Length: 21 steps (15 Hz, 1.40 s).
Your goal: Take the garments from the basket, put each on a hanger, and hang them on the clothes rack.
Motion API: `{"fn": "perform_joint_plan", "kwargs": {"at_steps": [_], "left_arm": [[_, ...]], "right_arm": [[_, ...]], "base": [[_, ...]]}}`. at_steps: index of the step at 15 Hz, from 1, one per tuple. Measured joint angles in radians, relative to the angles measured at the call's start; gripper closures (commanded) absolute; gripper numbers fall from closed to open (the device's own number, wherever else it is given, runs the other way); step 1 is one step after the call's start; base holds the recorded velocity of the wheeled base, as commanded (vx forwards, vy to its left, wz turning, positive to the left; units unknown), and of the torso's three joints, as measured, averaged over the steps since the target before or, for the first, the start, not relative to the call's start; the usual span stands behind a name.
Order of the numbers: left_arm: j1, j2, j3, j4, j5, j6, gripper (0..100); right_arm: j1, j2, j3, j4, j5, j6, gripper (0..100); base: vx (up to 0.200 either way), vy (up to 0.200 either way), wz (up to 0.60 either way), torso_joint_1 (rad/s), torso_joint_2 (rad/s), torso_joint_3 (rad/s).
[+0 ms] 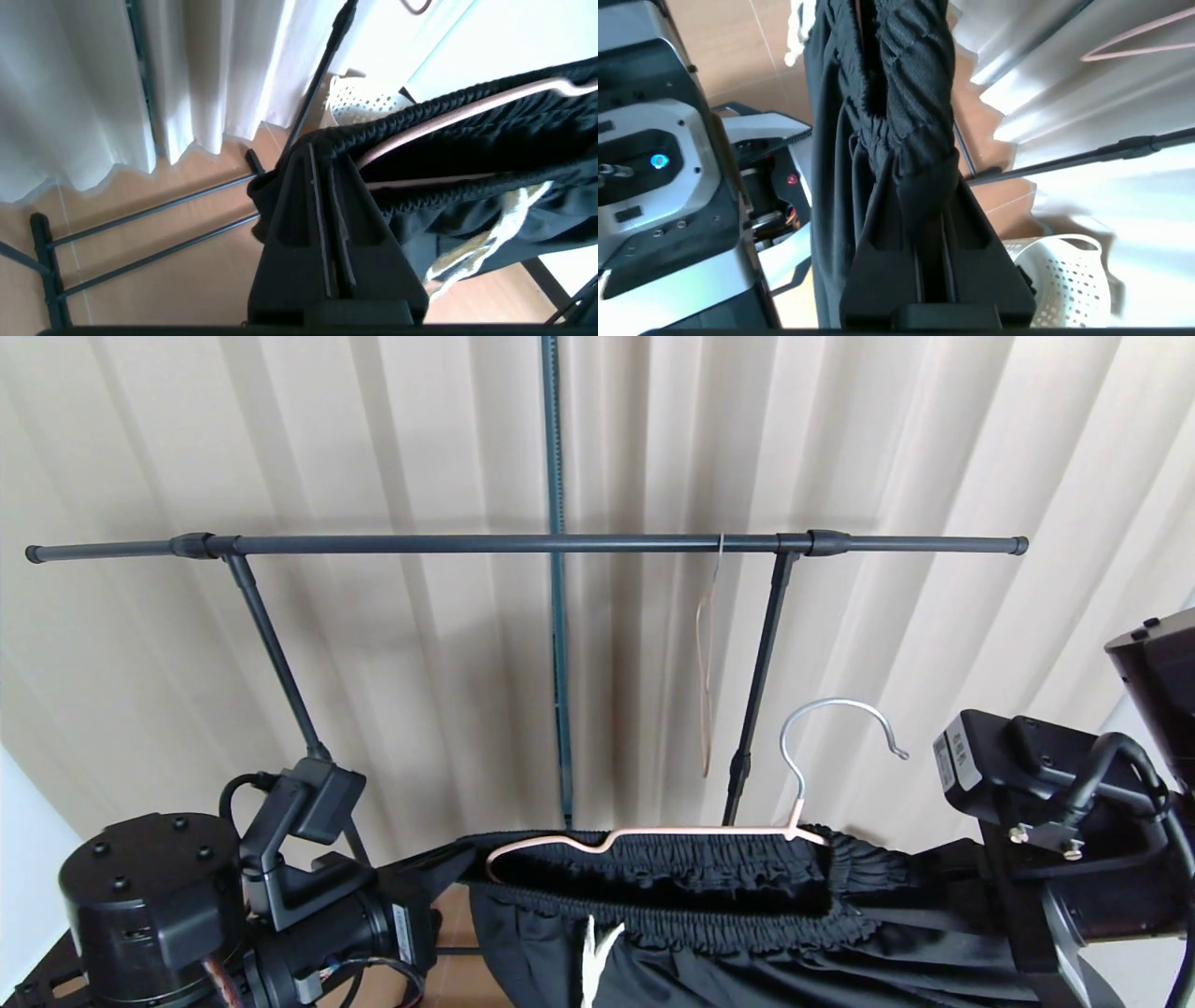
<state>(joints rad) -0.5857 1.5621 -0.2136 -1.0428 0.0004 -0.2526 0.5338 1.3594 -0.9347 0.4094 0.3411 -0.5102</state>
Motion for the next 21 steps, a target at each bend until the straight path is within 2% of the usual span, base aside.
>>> {"fn": "perform_joint_plan", "kwargs": {"at_steps": [3,5,7,10,13,17,21], "left_arm": [[0.001,-0.022,-0.003,0.000,0.000,0.001,100],[-0.001,-0.038,-0.003,0.001,0.000,0.010,100],[-0.003,-0.044,-0.009,0.004,0.002,0.023,100],[-0.001,-0.052,-0.043,0.046,0.018,0.084,100],[0.000,-0.070,-0.159,0.275,0.033,0.170,100],[-0.021,-0.090,-0.374,0.587,0.061,0.185,100],[-0.091,-0.065,-0.547,0.747,0.114,0.187,100]], "right_arm": [[0.003,-0.008,0.045,-0.020,-0.001,-0.013,100],[0.016,-0.011,0.074,-0.077,-0.008,-0.017,100],[0.022,-0.011,0.119,-0.197,-0.069,-0.017,100],[0.049,0.003,0.166,-0.247,-0.146,-0.016,100],[0.063,0.038,0.180,-0.291,-0.199,-0.010,100],[0.072,0.081,0.208,-0.421,-0.282,0.030,100],[0.089,0.099,0.223,-0.490,-0.328,0.080,100]], "base": [[0.000,0.000,0.00,0.000,0.00,0.000],[0.000,0.000,0.00,0.000,0.00,0.000],[0.000,0.000,0.00,0.000,0.00,0.000],[0.000,0.000,0.00,0.000,0.00,0.000],[0.000,0.000,0.00,0.000,0.00,0.000],[0.000,0.000,0.00,0.000,0.00,0.000],[0.000,0.000,0.00,0.000,0.00,0.000]]}}
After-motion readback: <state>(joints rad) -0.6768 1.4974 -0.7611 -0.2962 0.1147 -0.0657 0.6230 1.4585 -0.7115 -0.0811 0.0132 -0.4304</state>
